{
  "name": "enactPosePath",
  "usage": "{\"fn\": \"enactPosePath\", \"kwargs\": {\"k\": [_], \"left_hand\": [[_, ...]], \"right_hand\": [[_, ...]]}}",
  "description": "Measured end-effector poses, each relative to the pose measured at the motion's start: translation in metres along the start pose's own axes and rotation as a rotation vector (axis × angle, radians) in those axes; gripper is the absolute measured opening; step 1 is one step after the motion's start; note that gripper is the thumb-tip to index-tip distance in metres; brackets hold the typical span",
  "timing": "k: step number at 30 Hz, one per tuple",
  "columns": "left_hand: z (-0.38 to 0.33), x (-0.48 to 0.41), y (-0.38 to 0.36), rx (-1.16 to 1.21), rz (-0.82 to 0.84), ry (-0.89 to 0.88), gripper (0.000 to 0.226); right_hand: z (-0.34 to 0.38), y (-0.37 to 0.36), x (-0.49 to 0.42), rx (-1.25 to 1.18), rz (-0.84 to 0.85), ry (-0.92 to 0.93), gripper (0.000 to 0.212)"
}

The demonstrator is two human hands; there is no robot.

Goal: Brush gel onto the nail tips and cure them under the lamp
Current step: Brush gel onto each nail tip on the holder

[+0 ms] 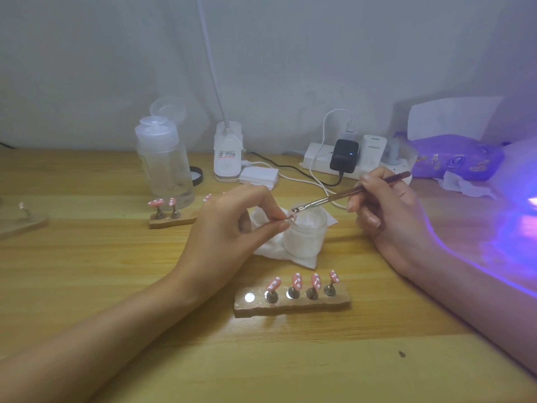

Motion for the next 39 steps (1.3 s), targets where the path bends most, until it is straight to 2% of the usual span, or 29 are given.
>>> {"fn": "enactPosePath", "kwargs": {"k": [4, 9, 13, 17, 21, 26, 29, 33, 37, 39], "left_hand": [[0.0005, -0.0002, -0.0002, 0.015, 0.007, 0.000, 0.016], [0.0010, -0.0008, -0.0009, 0.036, 0.011, 0.008, 0.018], [0.0011, -0.0001, -0.0007, 0.035, 0.011, 0.009, 0.017], [0.0010, 0.0000, -0.0003, 0.030, 0.009, 0.018, 0.018], [0.0011, 0.0004, -0.0012, 0.024, 0.015, 0.018, 0.017], [0.0005, 0.0001, -0.0002, 0.011, 0.013, 0.020, 0.017], [0.0011, -0.0006, -0.0002, 0.012, 0.012, 0.010, 0.017], [0.0009, -0.0009, -0.0014, 0.024, 0.016, -0.001, 0.017], [0.0015, -0.0003, -0.0010, 0.038, 0.006, 0.024, 0.016], [0.0028, 0.0000, -0.0007, 0.036, -0.002, 0.033, 0.016]], "right_hand": [[0.0015, -0.0052, 0.0005, -0.003, 0.062, 0.018, 0.023], [-0.0004, 0.0011, 0.0005, -0.034, -0.026, -0.021, 0.029], [-0.0004, -0.0063, -0.0001, -0.001, 0.052, 0.000, 0.021], [-0.0009, -0.0009, -0.0002, 0.000, -0.007, -0.011, 0.027], [0.0011, -0.0052, 0.0003, 0.009, 0.065, 0.019, 0.023], [0.0004, -0.0007, 0.0001, -0.012, 0.002, -0.002, 0.029], [0.0015, -0.0039, -0.0006, 0.008, 0.052, 0.019, 0.021], [-0.0006, 0.0029, -0.0012, -0.009, -0.018, 0.009, 0.029], [0.0010, -0.0027, -0.0012, 0.049, 0.034, 0.012, 0.028], [0.0002, -0.0012, -0.0017, 0.055, 0.007, 0.009, 0.029]]}}
Point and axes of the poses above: each hand's wrist, its own x-axis away from the middle knuckle, its own y-axis out of the back of the hand, z = x × y, the point moved 5 cm from there along -x, towards the middle knuckle, and after that the axes turned 13 degrees about z, right-handed, at the moved point
